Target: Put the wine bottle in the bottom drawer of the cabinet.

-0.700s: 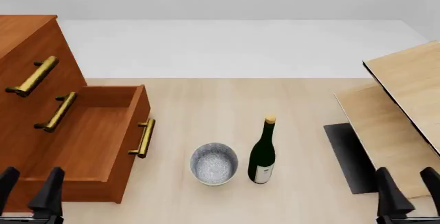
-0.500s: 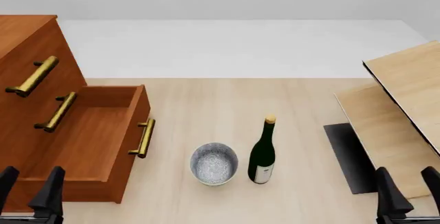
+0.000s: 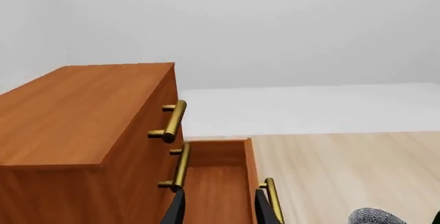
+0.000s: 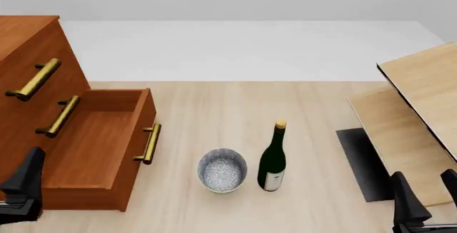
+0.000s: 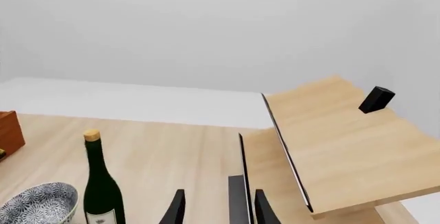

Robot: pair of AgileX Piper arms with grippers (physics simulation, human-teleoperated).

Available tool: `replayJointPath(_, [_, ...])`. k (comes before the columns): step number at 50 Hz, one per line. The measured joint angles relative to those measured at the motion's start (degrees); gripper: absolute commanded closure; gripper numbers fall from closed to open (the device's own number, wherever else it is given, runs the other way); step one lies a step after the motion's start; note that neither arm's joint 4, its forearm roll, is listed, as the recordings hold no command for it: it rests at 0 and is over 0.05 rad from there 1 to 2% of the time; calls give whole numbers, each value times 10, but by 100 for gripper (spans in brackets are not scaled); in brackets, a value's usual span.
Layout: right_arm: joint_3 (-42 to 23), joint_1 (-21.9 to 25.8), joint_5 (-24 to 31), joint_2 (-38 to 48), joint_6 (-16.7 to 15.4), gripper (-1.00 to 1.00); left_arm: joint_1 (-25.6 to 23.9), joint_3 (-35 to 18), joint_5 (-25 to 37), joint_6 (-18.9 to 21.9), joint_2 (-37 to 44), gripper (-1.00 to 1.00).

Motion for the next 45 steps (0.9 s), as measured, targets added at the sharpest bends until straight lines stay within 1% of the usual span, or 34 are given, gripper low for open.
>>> replayJointPath(9, [-3,6,2,0,-8,-100,13,-74,15,11,76,-100])
replayJointPath(18, [-6,9,4,0,-11,-100,0,-140,38,19,155,-100])
replayJointPath(20, [-7,10,4,0,-12,-100,-4,-148,39,29,173,-100])
replayJointPath(24, [-8,13,4,0,-12,-100,-10,-162,44,35,207,-100])
replayJointPath(33, [-8,16,5,0,-14,-100,-26,-190,61,28,284,-100])
replayJointPath(38, [-8,17,6,0,-15,-100,-38,-212,80,30,317,-100])
replayJointPath(45, [-9,17,7,0,-15,-100,-48,-258,120,28,365,-100])
